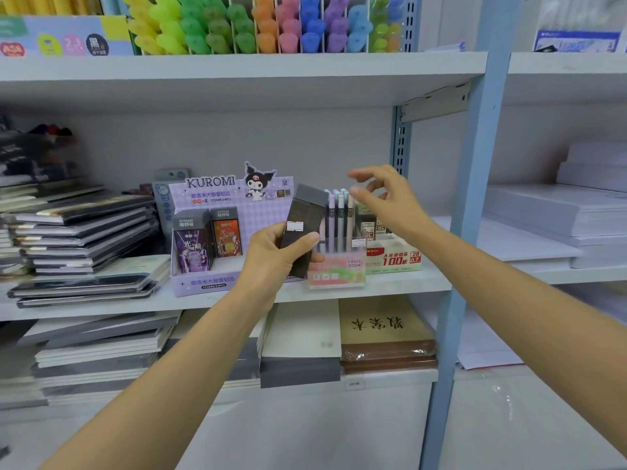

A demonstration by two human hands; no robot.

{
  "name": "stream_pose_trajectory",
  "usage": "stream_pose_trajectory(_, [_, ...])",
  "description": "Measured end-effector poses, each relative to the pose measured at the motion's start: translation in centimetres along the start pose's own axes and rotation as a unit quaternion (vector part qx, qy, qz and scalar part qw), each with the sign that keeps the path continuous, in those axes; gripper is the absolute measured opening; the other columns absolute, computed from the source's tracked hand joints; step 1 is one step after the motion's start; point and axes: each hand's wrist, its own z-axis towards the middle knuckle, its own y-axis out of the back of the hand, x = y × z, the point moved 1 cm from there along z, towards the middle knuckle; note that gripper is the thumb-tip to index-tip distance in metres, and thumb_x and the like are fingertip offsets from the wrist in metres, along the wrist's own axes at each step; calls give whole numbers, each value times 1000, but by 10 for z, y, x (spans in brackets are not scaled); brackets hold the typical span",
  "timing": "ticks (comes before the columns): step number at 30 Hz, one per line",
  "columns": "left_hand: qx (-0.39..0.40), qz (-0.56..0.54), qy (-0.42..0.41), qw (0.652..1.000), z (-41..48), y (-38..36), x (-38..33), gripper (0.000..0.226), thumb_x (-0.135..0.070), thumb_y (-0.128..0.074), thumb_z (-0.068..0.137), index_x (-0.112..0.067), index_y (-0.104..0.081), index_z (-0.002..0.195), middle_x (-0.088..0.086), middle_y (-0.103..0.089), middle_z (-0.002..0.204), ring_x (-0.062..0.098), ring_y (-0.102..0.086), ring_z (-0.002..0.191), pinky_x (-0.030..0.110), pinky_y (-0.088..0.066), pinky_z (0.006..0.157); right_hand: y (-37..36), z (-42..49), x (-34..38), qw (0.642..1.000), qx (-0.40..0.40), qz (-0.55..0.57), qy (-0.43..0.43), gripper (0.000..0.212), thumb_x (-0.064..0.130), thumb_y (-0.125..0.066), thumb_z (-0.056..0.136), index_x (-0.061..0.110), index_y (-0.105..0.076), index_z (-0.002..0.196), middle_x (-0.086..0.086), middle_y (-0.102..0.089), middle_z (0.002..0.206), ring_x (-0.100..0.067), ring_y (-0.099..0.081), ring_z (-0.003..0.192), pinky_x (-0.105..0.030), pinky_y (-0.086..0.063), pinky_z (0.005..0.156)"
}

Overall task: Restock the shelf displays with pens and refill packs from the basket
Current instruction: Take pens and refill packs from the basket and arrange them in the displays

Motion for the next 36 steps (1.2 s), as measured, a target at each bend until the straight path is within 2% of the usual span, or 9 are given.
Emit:
stream_pose_trajectory(5, [69, -56, 47, 995, -5, -15, -8, 43, -28, -77, 66, -12, -67, 104, 6, -75, 78, 19, -73, 69, 24, -56, 57, 4, -18, 23, 920, 216, 326, -31, 38, 10, -45, 99, 22, -53, 134, 1, -58, 135, -14, -63, 103, -26, -53, 77])
stream_pose_trajectory(9, [131, -134, 88, 978, -6, -25, -13, 32, -25, -75, 69, -9, -69, 97, 3, -73, 77, 14, -70, 65, 24, -55, 56, 9, -23, 31, 897, 269, 350, -23, 42, 9, -45, 100, 21, -47, 141, -23, -49, 137, -36, -51, 121, -44, -46, 100])
stream_pose_trajectory(12, [184, -147, 73, 969, -5, -25, -13, 17, -28, -74, 76, -15, -77, 87, 2, -72, 82, 13, -68, 69, 26, -57, 61, 16, -23, 33, 891, 272, 364, -28, 38, 14, -50, 98, 18, -53, 135, -3, -64, 114, -21, -59, 109, -32, -50, 95])
stream_pose_trajectory(15, [206, -119, 48, 970, -6, -28, -13, 29, -37, -64, 84, -16, -76, 100, 9, -73, 100, 16, -68, 79, 29, -58, 72, 19, -24, 30, 905, 220, 360, -52, 26, 24, -60, 91, 12, -61, 115, 2, -67, 98, -14, -62, 93, -29, -50, 87])
stream_pose_trajectory(20, [137, 98, -2, 986, -15, -33, -15, 40, -44, -37, 102, -22, -71, 96, -3, -76, 94, 11, -72, 86, 20, -53, 77, 10, -30, 25, 941, 166, 282, -90, 14, 27, -58, 94, 12, -57, 96, -2, -68, 84, -13, -61, 75, -25, -53, 62])
stream_pose_trajectory(23, [54, 182, -82, 978, -22, -19, -10, 31, -30, -42, 104, -23, -66, 86, -12, -71, 78, 2, -64, 72, 9, -44, 63, 2, -29, 33, 958, 117, 248, -84, 6, 19, -61, 94, 15, -61, 98, 1, -73, 75, -9, -64, 62, -19, -51, 50])
stream_pose_trajectory(28, [-93, 467, -175, 862, -35, 47, 19, 21, -21, -49, 100, -12, -63, 112, 2, -61, 112, 18, -52, 106, 30, -39, 88, -18, -18, 53, 961, 69, 260, -64, 15, 12, -57, 96, 6, -60, 110, -11, -72, 94, -18, -68, 79, -24, -59, 60])
stream_pose_trajectory(33, [-41, 678, -111, 726, -49, 109, 40, 51, -25, -57, 95, -13, -45, 142, 7, -47, 145, 28, -39, 135, 44, -24, 113, -69, 1, 72, 978, 69, 194, -38, 26, -1, -49, 98, 0, -53, 124, -17, -63, 111, -11, -67, 73, -18, -56, 65])
stream_pose_trajectory(36, [-22, 700, -115, 704, -48, 116, 42, 58, -27, -62, 90, -17, -43, 144, 4, -50, 140, 27, -44, 130, 46, -24, 114, -105, 13, 79, 989, 82, 119, -9, 24, -2, -48, 97, -2, -56, 120, -21, -62, 114, -27, -66, 85, -30, -58, 78])
